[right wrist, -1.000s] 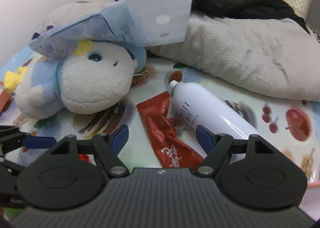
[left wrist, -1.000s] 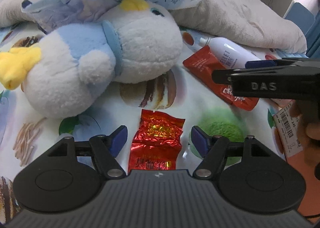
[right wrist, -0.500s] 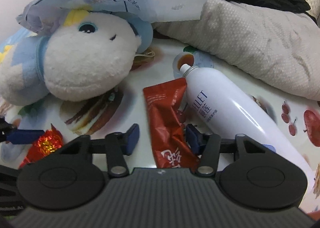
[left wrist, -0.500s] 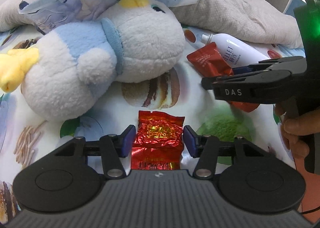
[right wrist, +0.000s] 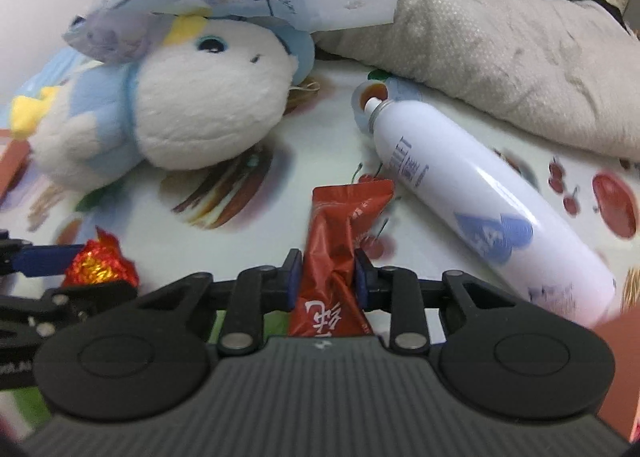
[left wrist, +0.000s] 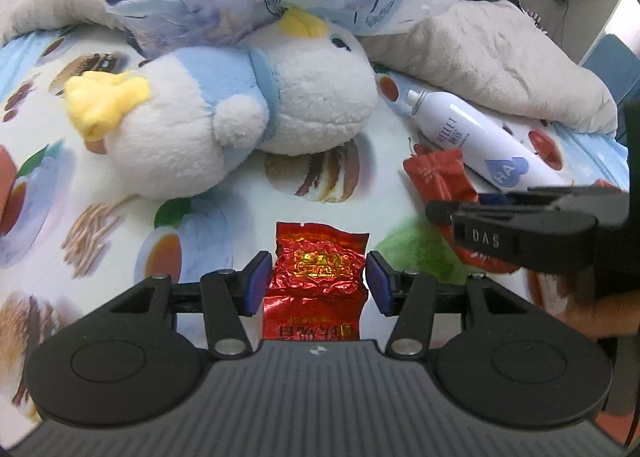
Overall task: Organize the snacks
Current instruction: 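Grasp the small red foil packet with the left tool while the right tool grasps the red sausage stick, then carry the red foil packet with the left tool while the right tool carries the sausage stick to the box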
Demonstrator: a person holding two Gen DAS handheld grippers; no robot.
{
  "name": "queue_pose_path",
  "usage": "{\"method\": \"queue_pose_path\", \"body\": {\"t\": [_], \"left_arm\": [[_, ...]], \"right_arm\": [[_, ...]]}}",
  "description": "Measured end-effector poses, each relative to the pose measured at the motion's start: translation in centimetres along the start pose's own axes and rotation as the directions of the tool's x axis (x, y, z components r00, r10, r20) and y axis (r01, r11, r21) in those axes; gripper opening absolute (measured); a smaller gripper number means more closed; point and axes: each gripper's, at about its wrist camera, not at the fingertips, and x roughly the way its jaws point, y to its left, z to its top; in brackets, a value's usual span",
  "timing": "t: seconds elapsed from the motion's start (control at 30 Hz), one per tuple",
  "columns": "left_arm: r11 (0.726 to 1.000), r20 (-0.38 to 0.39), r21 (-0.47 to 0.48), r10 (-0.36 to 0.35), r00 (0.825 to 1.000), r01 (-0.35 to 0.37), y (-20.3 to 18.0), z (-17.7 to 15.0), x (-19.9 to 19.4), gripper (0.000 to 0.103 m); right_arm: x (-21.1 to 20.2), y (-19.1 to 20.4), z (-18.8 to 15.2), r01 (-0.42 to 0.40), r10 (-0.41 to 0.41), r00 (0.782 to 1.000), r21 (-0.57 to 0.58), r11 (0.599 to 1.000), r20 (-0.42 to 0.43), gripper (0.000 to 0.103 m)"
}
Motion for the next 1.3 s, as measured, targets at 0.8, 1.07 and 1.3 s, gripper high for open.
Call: {"method": "queue_pose_path", "body": {"t": [0.8,1.07,1.3], "left_arm": [[0.999,0.132,-0.042,-0.022,0.991,0.028,-2.4,-6.9,-18.0,0.057],[0.999,0.117,0.003,-0.052,0.992,0.052,-4.3,-9.9,-20.2,0.057],[0.996,0.101,0.009,-0.086,0.991,0.086,-5.2,-10.5,-20.9,0.057]], "right_arm": [[-19.3,2.6,-7.9,-0.024,-0.009,0.986,0.190,0.981,0.166,0.030],[-22.6,3.3,-12.2,-0.037,-0.002,0.986,0.230,0.972,0.168,0.030],[-24.6,2.9,-13.5,-0.020,-0.025,0.982,0.235,0.972,0.190,0.030]]}}
